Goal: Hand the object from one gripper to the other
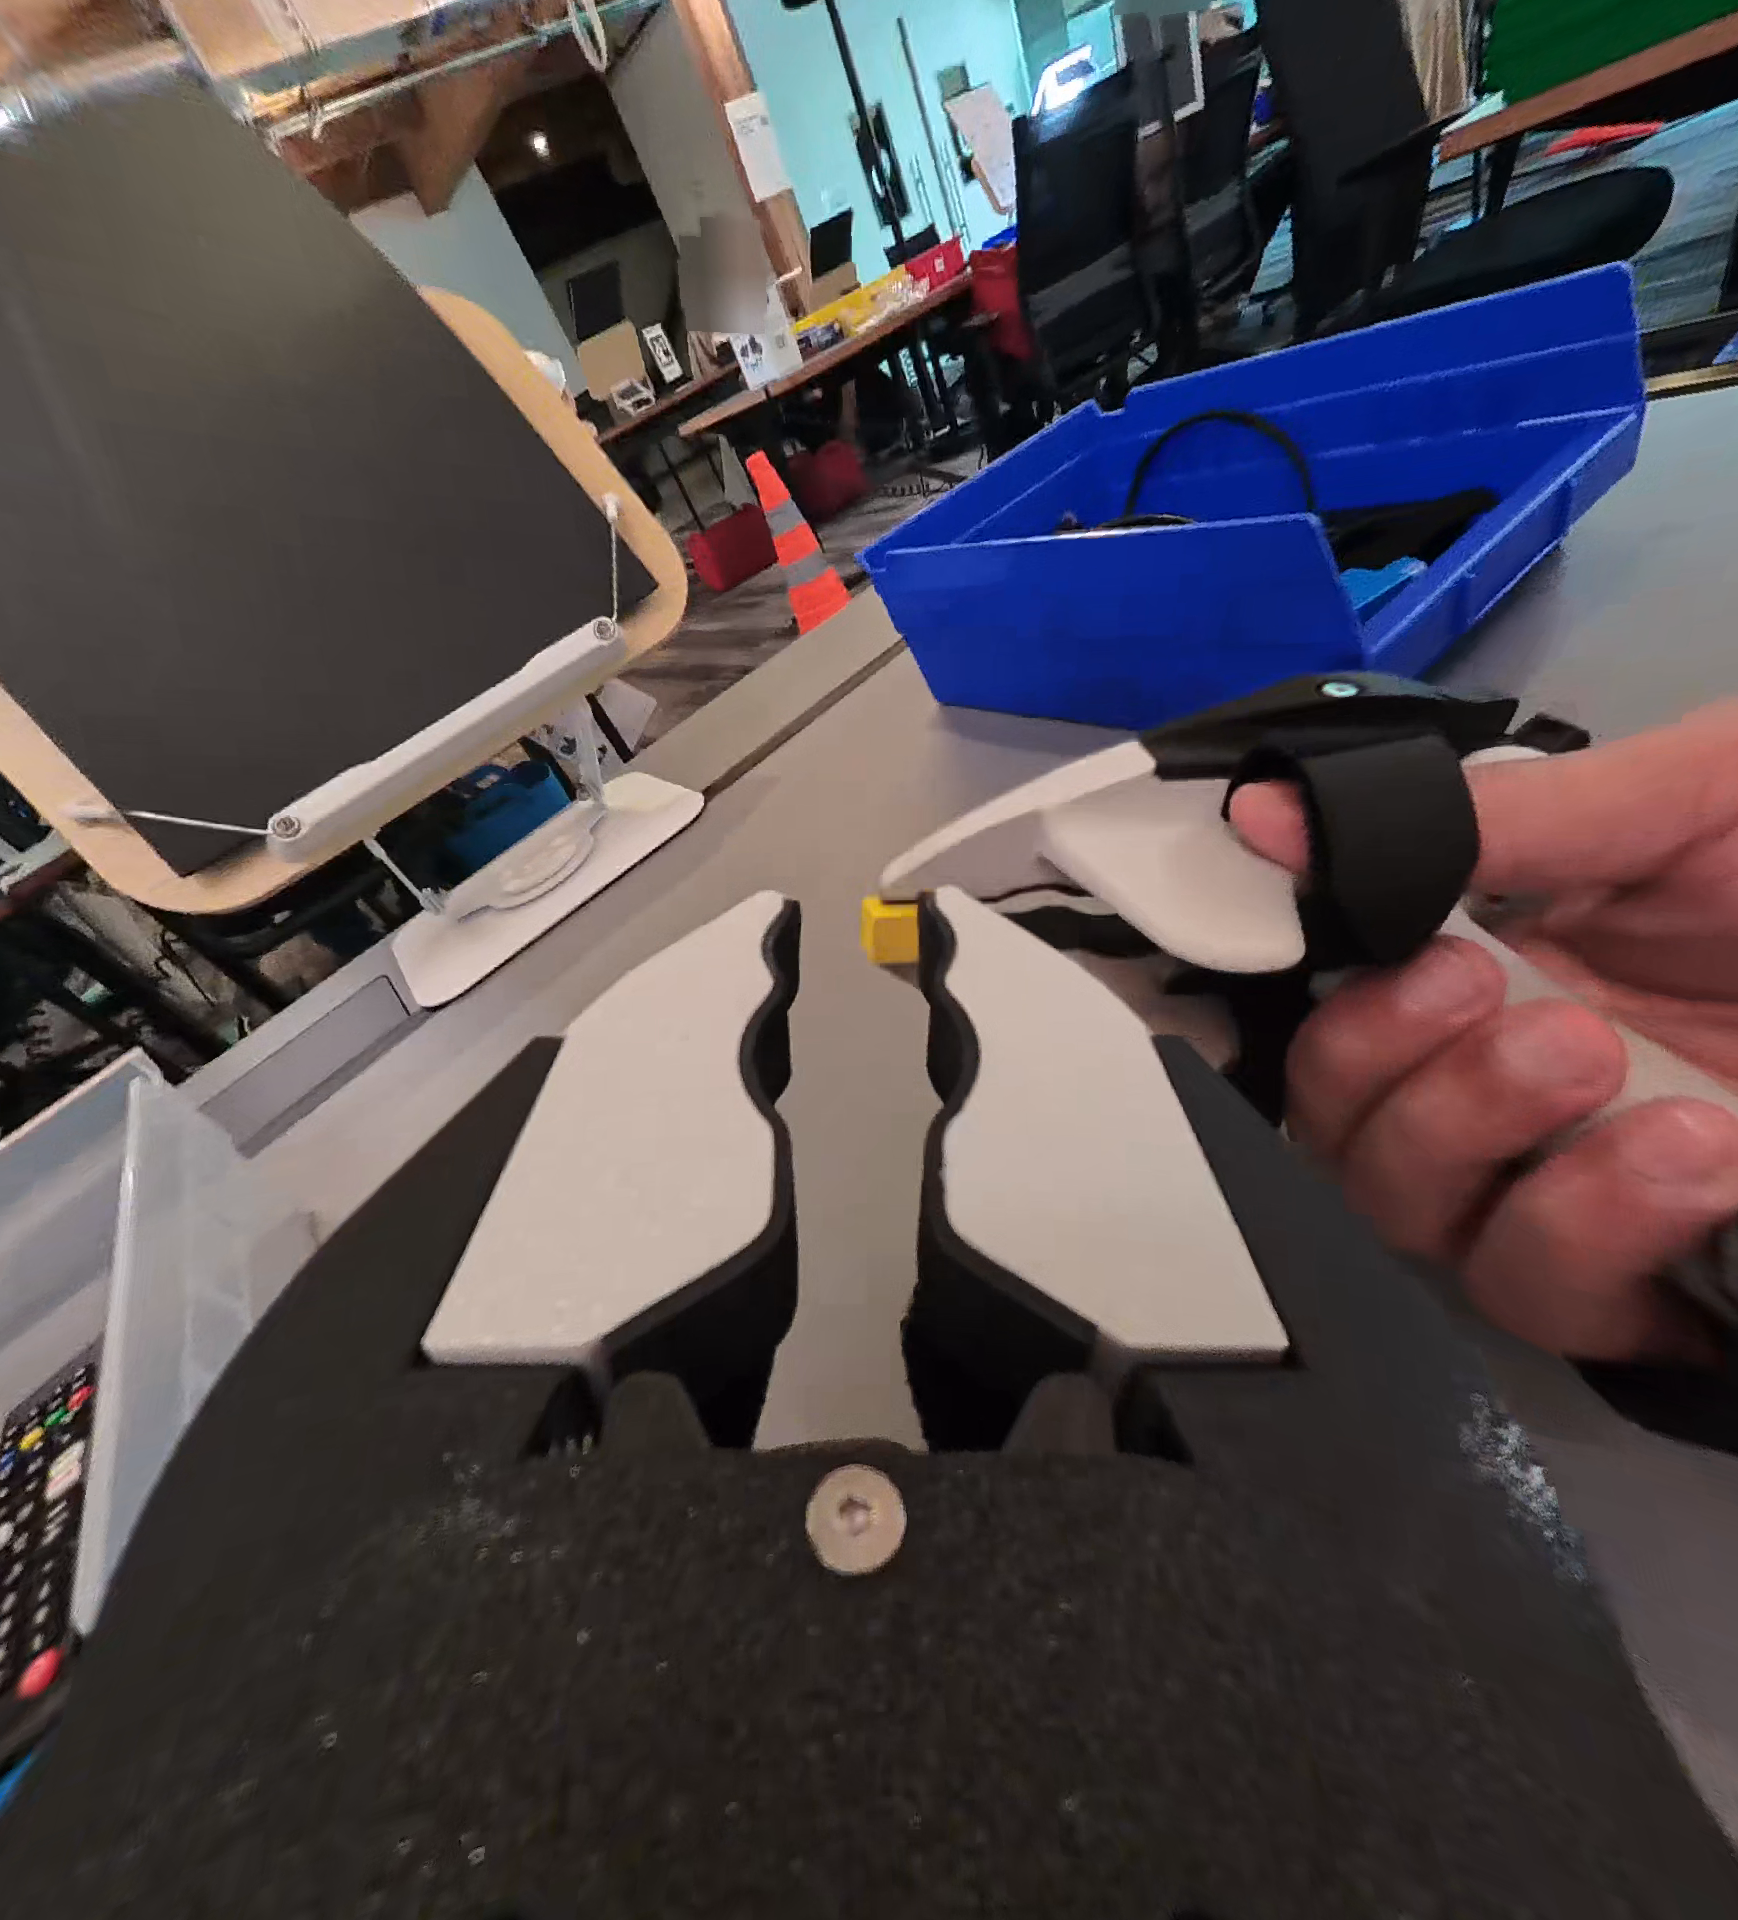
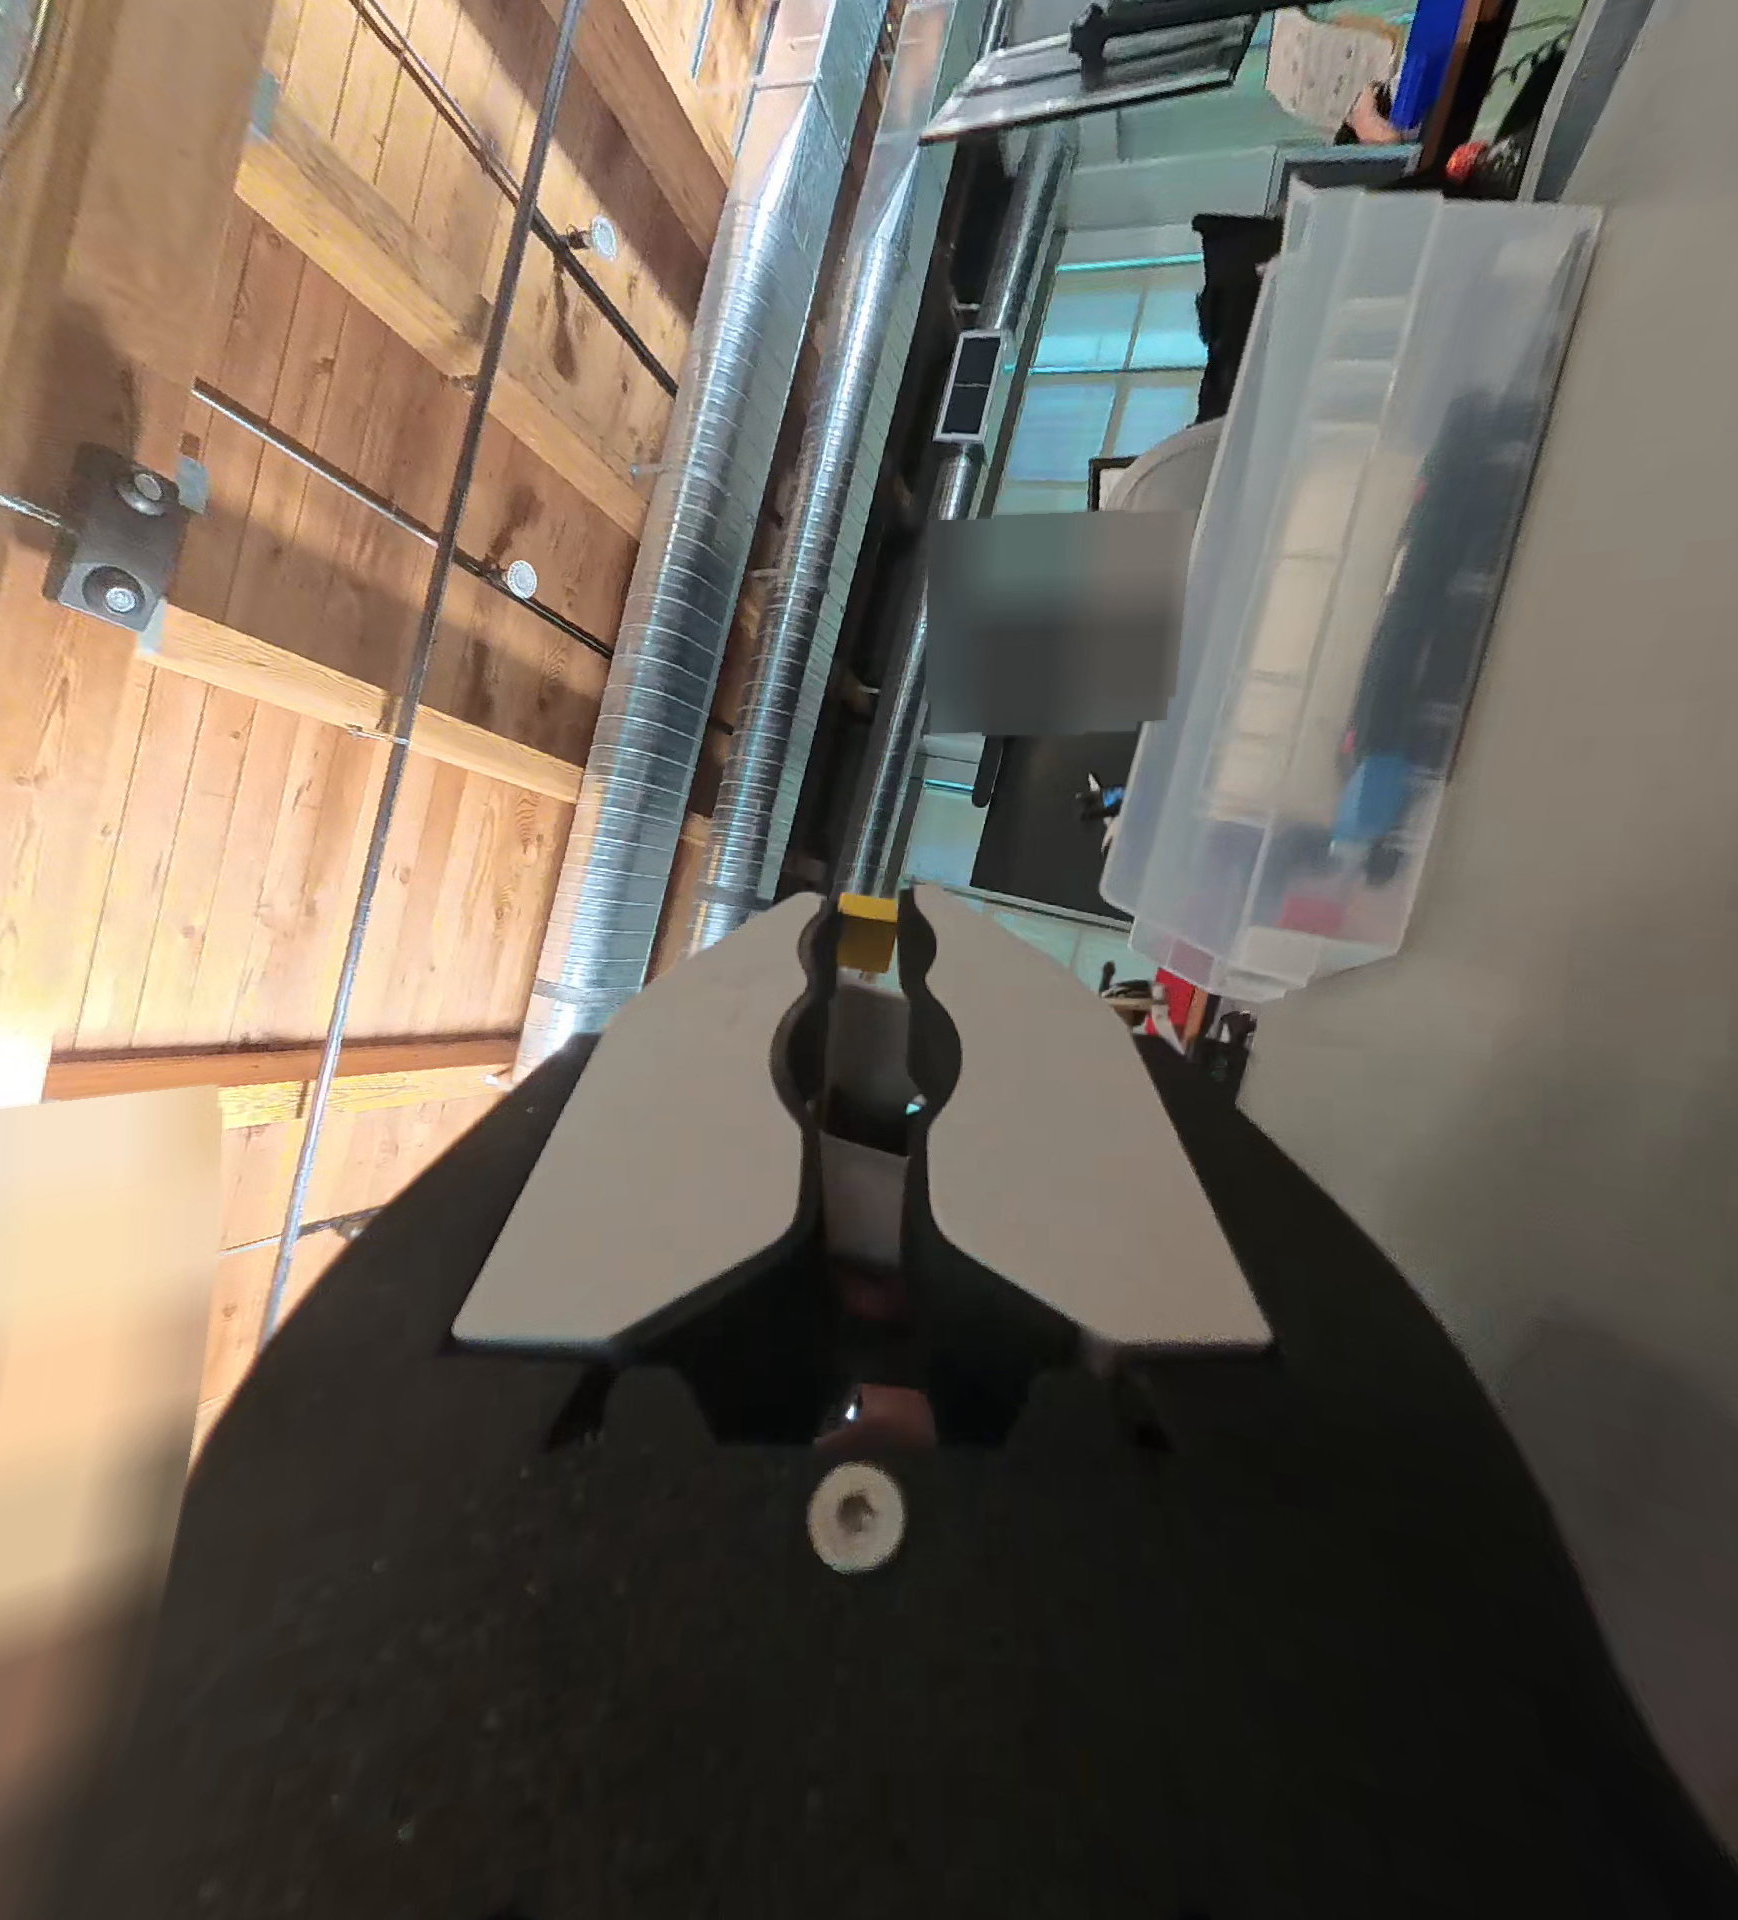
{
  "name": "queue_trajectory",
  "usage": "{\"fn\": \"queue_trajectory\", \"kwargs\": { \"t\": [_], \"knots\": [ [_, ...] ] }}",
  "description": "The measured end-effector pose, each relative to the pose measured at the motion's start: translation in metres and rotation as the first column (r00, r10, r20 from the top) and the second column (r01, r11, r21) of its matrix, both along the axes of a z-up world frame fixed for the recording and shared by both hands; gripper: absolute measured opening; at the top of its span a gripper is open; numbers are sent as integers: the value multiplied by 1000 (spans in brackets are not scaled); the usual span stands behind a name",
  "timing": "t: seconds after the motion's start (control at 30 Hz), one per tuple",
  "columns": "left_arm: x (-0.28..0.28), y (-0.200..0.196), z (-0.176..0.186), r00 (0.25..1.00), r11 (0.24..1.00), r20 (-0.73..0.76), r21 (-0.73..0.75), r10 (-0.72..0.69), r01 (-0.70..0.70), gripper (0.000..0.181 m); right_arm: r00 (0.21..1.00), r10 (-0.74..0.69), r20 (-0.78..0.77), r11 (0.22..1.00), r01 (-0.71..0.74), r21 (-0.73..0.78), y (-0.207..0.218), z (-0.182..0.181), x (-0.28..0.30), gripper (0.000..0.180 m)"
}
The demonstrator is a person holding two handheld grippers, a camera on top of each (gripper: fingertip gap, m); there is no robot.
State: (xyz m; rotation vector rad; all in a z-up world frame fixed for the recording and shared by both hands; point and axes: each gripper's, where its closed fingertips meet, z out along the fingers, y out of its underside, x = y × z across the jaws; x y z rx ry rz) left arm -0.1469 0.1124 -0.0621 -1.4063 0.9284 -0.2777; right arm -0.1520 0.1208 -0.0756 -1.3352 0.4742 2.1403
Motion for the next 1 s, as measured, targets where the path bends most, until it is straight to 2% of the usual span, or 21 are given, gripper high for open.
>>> {"fn": "queue_trajectory", "kwargs": {
  "t": [0.27,0.37,0.8,0.9,1.0],
  "knots": [
    [1,5,-12,999,999,-49,-31,8,-10,20,999,10,-48,1000,-9,22,-3,7,-3,10],
    [1,6,-15,997,1000,-80,-8,4,-4,11,999,16,-50,1000,-15,23,-4,8,-5,10],
    [0,8,-22,989,1000,-147,17,14,-12,10,1000,16,15,999,-17,39,0,1,-5,10],
    [-1,9,-26,992,998,-129,-56,-15,7,10,998,29,49,998,-31,46,1,-2,-7,10],
    [-3,7,-22,996,981,-1,-172,-92,91,10,986,26,166,993,-44,108,7,-4,-4,17]
  ]
}}
